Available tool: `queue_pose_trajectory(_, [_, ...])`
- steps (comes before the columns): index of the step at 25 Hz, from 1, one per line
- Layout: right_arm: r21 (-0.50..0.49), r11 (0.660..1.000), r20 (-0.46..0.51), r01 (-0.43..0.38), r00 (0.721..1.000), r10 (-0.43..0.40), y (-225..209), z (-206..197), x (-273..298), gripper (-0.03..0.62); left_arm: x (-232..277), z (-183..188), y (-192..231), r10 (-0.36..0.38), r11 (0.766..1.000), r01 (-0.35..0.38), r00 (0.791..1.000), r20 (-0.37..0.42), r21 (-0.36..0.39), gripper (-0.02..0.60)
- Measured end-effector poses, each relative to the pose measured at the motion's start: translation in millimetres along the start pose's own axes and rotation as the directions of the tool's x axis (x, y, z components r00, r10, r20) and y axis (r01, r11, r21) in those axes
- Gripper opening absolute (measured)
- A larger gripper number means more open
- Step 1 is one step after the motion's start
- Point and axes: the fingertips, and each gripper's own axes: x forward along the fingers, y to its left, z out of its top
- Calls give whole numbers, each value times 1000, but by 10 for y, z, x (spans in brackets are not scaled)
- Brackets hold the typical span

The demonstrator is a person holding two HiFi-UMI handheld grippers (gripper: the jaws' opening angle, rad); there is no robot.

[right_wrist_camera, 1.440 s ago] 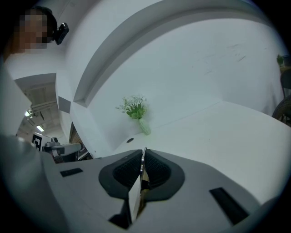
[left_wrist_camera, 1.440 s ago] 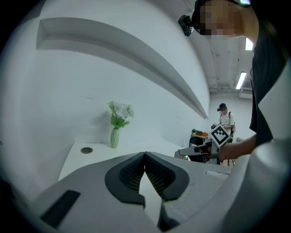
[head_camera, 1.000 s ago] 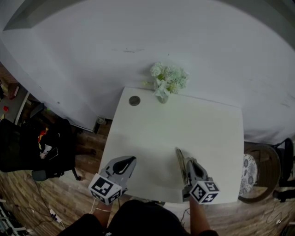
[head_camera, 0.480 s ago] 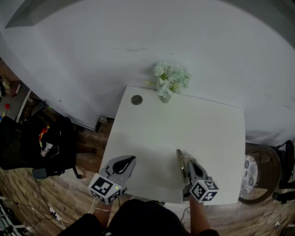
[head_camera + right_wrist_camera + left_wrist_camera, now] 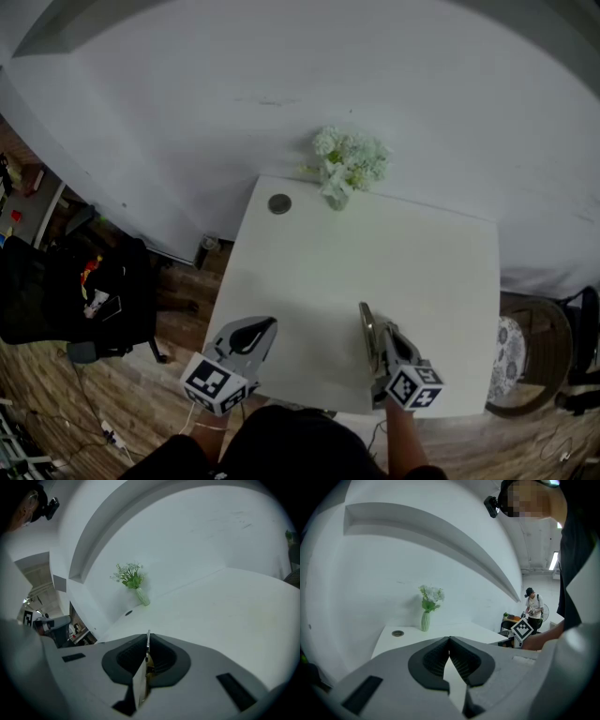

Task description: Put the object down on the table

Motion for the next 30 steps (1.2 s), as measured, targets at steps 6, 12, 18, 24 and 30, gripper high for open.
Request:
queue_pose_trajectory(6, [15, 1000, -17, -8, 1000, 8, -36, -53, 27, 18, -7, -8, -10, 2, 1000, -2, 1000, 5, -3, -2])
queue_pose_trajectory(12, [11, 1000, -16, -7, 1000, 7, -79, -53, 36, 25, -12, 2, -36, 1, 1000, -1, 1000, 0, 5, -2])
queue_pose_trajectory(18, [-10, 1000, -38, -2, 999, 1, -120, -57, 60, 35, 4, 5, -70, 3, 1000, -3, 1000, -1, 2, -2])
queue_pose_trajectory(24, [-52, 998, -50, 23, 998, -26, -160, -54, 70, 56, -3, 14, -76, 9, 1000, -9, 1000, -2, 14, -2])
queue_pose_trajectory(30, [-96, 994, -21, 43, 999, -45, -177, 25, 31, 126, -12, 19, -102, 8, 1000, -8, 1000, 0, 17, -2])
